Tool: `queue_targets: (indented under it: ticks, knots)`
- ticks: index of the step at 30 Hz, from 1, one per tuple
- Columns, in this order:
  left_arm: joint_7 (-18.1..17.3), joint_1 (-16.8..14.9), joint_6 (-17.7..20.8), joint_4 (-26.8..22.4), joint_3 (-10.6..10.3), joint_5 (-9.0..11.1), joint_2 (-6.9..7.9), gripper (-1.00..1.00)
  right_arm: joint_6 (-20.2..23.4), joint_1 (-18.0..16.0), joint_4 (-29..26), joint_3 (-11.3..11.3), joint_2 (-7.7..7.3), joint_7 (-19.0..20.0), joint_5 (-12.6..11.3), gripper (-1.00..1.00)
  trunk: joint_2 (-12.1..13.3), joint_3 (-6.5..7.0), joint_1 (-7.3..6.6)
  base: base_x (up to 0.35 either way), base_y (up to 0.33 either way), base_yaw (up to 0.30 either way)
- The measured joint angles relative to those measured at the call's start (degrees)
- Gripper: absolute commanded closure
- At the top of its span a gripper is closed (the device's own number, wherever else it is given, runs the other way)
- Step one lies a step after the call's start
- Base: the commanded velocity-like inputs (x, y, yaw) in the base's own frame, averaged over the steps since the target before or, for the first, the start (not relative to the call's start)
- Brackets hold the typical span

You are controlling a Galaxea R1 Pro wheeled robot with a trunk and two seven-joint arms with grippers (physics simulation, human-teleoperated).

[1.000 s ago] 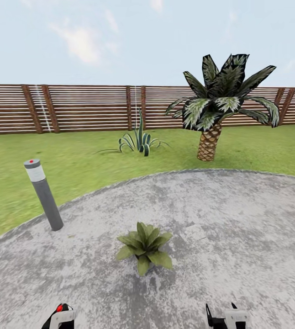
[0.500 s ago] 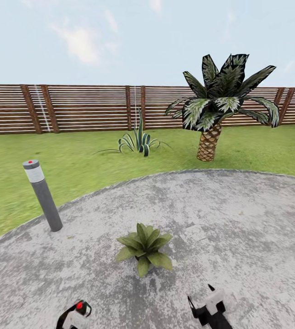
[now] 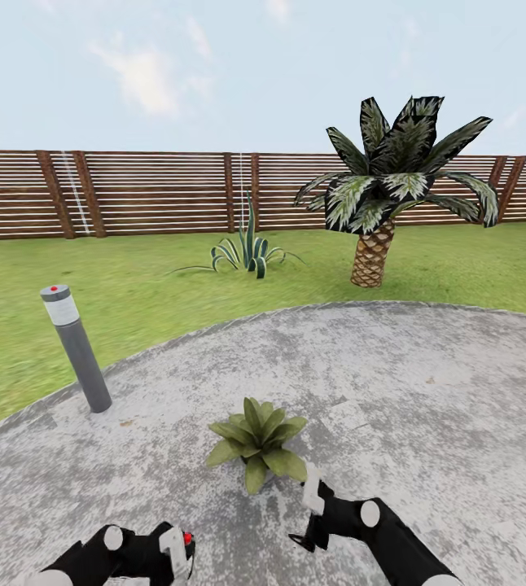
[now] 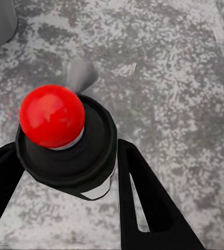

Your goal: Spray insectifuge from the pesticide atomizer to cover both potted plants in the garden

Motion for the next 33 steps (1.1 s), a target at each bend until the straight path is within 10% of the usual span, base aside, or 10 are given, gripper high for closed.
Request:
queue_targets:
  ticks: [2, 3, 11, 25, 33]
  knots:
    - [-1.07, -0.70, 3.78, 0.00, -0.08, -4.92, -1.62, 1.00, 0.04, -1.80, 0.12, -0.01, 2.33, 5.25, 4.25, -1.00, 0.00, 0.00, 0.00, 0.000, 0.000, 0.000]
    - [-1.16, -0.75, 4.12, 0.00, -0.07, -5.83, -1.87, 1.00, 0.05, -1.98, 0.17, -0.02, 2.71, 5.72, 4.87, 1.00, 0.00, 0.00, 0.00, 0.000, 0.000, 0.000]
    - [-1.45, -0.93, 5.88, 0.08, 0.06, -15.12, -4.67, 1.00, -0.20, -2.64, 1.40, -0.04, 5.01, 7.45, 7.45, 1.00, 0.00, 0.00, 0.00, 0.000, 0.000, 0.000]
    - [-1.09, -0.99, 9.66, -0.05, -0.24, -17.46, -12.57, 1.00, -0.32, -2.66, 1.81, -0.04, 8.63, 8.97, 7.46, 1.00, 0.00, 0.00, 0.00, 0.000, 0.000, 0.000]
    - [-1.46, -0.95, 8.59, -2.43, 0.08, -13.80, -12.51, 1.00, -0.32, -2.66, 1.85, -0.05, 8.63, 8.98, 7.52, 1.00, 0.00, 0.00, 0.00, 0.000, 0.000, 0.000]
